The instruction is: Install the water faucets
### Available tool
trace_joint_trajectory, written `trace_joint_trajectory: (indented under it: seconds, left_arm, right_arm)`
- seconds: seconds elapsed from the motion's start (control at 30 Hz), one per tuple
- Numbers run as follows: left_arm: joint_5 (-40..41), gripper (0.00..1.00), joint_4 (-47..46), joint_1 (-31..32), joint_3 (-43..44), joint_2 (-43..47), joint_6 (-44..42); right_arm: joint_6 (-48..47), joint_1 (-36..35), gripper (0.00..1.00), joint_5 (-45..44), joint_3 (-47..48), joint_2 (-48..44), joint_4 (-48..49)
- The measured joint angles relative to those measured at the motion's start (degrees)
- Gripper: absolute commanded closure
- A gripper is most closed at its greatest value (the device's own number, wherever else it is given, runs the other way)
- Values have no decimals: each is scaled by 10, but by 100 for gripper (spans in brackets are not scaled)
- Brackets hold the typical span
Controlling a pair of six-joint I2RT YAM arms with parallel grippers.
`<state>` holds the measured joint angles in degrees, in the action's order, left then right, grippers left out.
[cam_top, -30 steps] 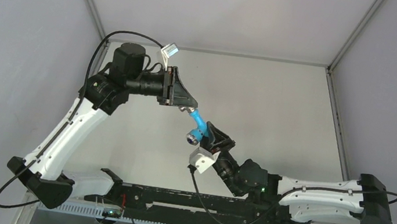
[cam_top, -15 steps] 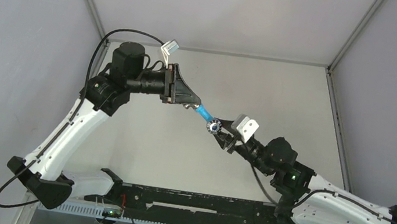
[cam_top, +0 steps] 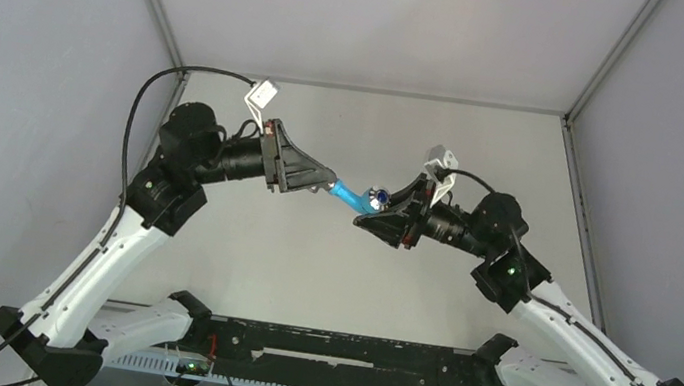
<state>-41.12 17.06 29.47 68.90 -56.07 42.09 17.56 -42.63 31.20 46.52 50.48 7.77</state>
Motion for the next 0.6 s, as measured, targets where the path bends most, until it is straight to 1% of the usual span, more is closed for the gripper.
trace_joint_trajectory:
  seconds: [0.07, 0.1, 0.23, 0.3, 0.37, 0.47, 0.6]
  left_arm:
    - [6, 100, -22, 0, -14, 8, 5]
    - [10, 100, -32, 0, -22, 13, 6]
    - [13, 100, -51, 0, -38, 25, 13]
    - [6, 100, -60, 0, -42, 33, -2]
    - [2, 100, -64, -2, -43, 44, -22]
    - [-1, 100, -73, -4, -43, 57, -41]
    - [-7, 100, -75, -4, -43, 56, -50]
  right_arm:
    - [52, 26, 81, 42, 2, 13, 16]
    - [71, 34, 77, 56, 2, 17, 21]
    - [125, 53, 49, 88, 2, 21, 31]
    - [149, 58, 41, 85, 5, 19, 27]
    - [177, 73, 36, 76, 7, 16, 23]
    - [200, 80, 35, 71, 8, 12, 27]
    - [207, 74, 33, 64, 11, 11, 26]
